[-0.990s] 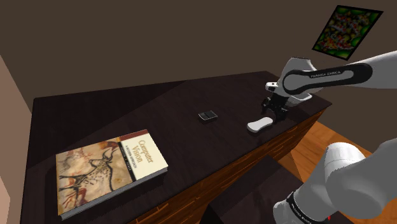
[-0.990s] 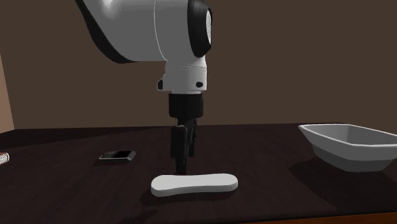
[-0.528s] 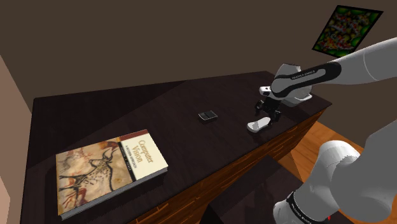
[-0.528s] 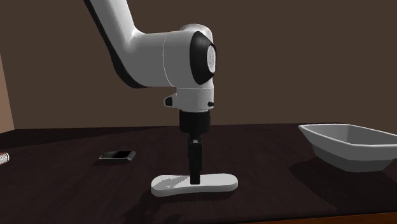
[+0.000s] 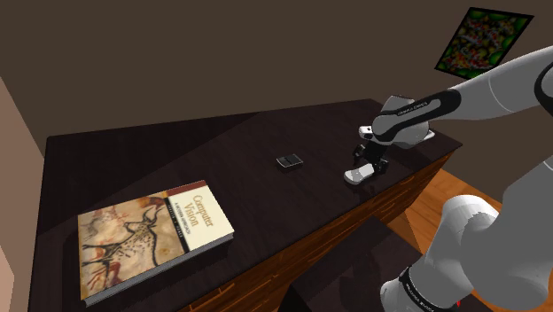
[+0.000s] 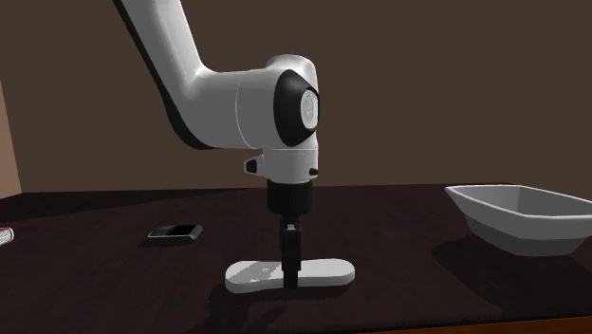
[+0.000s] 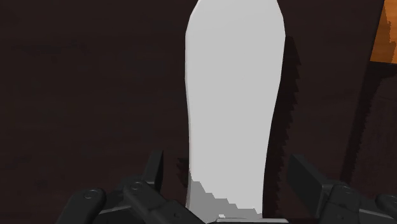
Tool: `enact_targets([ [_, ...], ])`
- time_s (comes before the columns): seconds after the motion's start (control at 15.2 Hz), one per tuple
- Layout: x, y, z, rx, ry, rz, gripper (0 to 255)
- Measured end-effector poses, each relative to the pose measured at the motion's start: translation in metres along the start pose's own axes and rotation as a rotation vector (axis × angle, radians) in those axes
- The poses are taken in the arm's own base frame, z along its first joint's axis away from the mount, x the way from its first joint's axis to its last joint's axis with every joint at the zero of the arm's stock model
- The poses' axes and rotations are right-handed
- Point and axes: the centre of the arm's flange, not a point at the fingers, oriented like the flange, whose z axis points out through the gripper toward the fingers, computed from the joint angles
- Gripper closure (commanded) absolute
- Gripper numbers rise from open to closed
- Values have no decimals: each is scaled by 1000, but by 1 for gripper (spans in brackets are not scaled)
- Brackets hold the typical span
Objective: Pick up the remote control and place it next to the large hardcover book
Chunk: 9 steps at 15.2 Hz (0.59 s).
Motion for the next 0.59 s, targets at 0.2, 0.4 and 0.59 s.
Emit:
enact_targets([
  [0.2, 0, 0, 0, 0, 0, 0, 255],
  [0.4, 0, 0, 0, 0, 0, 0, 255],
  [0.59, 0, 0, 1, 0, 0, 0, 255],
])
